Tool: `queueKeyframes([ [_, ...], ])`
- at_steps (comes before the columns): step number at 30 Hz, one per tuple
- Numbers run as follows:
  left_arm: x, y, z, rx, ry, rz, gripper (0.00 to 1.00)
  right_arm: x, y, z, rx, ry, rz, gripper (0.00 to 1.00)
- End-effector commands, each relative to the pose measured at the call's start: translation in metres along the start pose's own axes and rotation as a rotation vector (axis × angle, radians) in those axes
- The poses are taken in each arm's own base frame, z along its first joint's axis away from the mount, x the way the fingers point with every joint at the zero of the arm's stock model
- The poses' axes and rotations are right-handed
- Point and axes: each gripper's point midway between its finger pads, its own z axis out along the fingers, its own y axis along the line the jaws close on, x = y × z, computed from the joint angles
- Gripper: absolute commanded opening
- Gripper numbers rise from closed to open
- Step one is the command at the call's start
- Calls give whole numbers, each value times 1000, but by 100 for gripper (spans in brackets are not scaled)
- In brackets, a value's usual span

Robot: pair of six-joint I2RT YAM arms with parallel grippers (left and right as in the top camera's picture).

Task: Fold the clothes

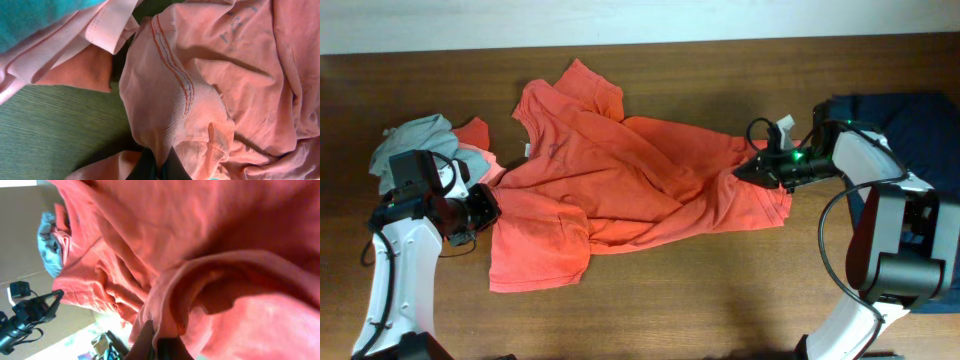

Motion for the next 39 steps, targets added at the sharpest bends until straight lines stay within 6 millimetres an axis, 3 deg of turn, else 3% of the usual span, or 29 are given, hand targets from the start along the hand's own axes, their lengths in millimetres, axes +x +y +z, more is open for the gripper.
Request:
queueKeyframes([
  [1, 0, 0, -1, -5, -9, 25, 1, 8, -26, -3, 173, 20, 20, 4],
  [4, -1, 0, -1, -5, -9, 25, 1, 15, -46, -8, 293, 38, 46, 4],
  [10, -1, 0, -1, -5, -9, 25, 1, 18, -43, -11, 336, 36, 95, 4],
  [13, -1, 0, -1, -5, -9, 25, 1, 18, -29, -20, 504, -1, 60, 4],
  [17, -1, 0, -1, -5, -10, 25, 1, 17, 18, -20, 695, -65, -75, 4],
  [21, -1, 0, -1, -5, -10, 25, 1, 29, 44, 10, 829, -66, -263, 4],
  [24, -1, 0, -1, -4, -10, 25, 1, 39, 48, 41, 897, -33, -358, 4],
  [26, 0, 0, -1, -5, -9, 25, 1, 46, 46, 71, 910, 7, -411, 4],
  [31, 0, 0, -1, -5, -6, 24, 1, 30, 47, 103, 872, -34, -460, 5],
  [34, 0, 0, -1, -5, -6, 24, 1, 18, 55, 108, 833, -84, -476, 34],
  [37, 1, 0, -1, -5, -5, 23, 1, 30, 63, 118, 753, 28, -607, 44],
  [39, 1, 0, -1, -5, -5, 23, 1, 30, 56, 111, 793, 45, -626, 47],
])
